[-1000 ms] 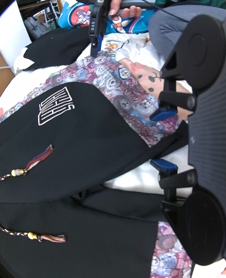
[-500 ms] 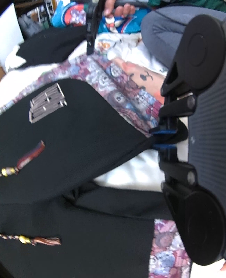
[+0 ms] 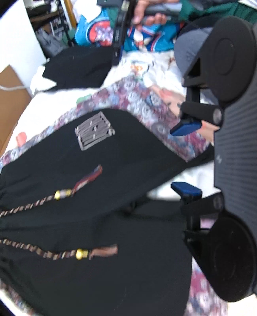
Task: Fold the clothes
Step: 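Raise the open left gripper away from the black pants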
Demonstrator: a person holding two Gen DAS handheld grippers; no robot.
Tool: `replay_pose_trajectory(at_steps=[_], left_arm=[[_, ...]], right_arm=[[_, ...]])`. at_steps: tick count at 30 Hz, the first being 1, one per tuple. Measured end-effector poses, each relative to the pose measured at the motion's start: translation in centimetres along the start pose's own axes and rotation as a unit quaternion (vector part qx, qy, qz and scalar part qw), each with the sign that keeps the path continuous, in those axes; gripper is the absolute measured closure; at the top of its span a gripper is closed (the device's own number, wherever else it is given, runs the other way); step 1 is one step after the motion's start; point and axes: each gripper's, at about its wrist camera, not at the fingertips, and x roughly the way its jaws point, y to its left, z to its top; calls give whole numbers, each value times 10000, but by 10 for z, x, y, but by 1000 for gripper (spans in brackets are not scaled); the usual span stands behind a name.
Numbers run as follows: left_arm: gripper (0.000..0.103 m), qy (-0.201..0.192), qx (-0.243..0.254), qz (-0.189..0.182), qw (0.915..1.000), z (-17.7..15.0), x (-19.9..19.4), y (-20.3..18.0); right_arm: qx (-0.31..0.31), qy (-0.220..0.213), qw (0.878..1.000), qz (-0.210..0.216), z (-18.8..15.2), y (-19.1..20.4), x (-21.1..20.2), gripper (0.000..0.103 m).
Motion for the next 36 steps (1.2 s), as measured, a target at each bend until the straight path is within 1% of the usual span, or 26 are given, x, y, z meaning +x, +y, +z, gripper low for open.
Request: replay_pose_trajectory(at_steps=[2,6,7,10,14,16,20,23,25,28,31,34,36], left_arm=[[51,-125,206,58,9997,3,-21,-3],[51,-385,426,209,9981,10,-61,-2],[51,-500,470,256,9973,11,-76,0],[51,-748,482,330,9955,11,-106,8],[51,-940,439,489,9934,2,-133,29],[51,-972,339,589,9929,-4,-142,42],[51,-1007,332,771,9914,-18,-156,66],[53,-1100,185,676,9915,-26,-163,89],[55,-1197,58,563,9912,-24,-168,102],[57,-1396,-97,361,9895,-21,-177,120],[58,-1518,-254,320,9876,-21,-183,140],[59,-1537,-420,294,9868,-25,-184,161],[59,-1542,-498,357,9861,-28,-184,175]], right_arm=[[-8,-87,10000,10,2,5,-9,64],[-30,-287,9996,25,6,15,-31,64],[-33,-333,9994,27,6,17,-34,64],[-45,-469,9989,22,7,25,-46,64],[-3,-603,9982,29,6,35,-56,64],[33,-679,9977,63,5,40,-61,64],[128,-834,9962,201,0,52,-70,63],[147,-948,9952,210,-5,65,-75,63],[144,-1018,9945,222,-9,74,-77,63],[193,-1086,9933,349,-17,87,-78,63],[135,-1119,9929,389,-23,101,-79,63],[129,-1164,9922,426,-26,115,-78,63],[145,-1207,9914,483,-27,124,-78,63]])
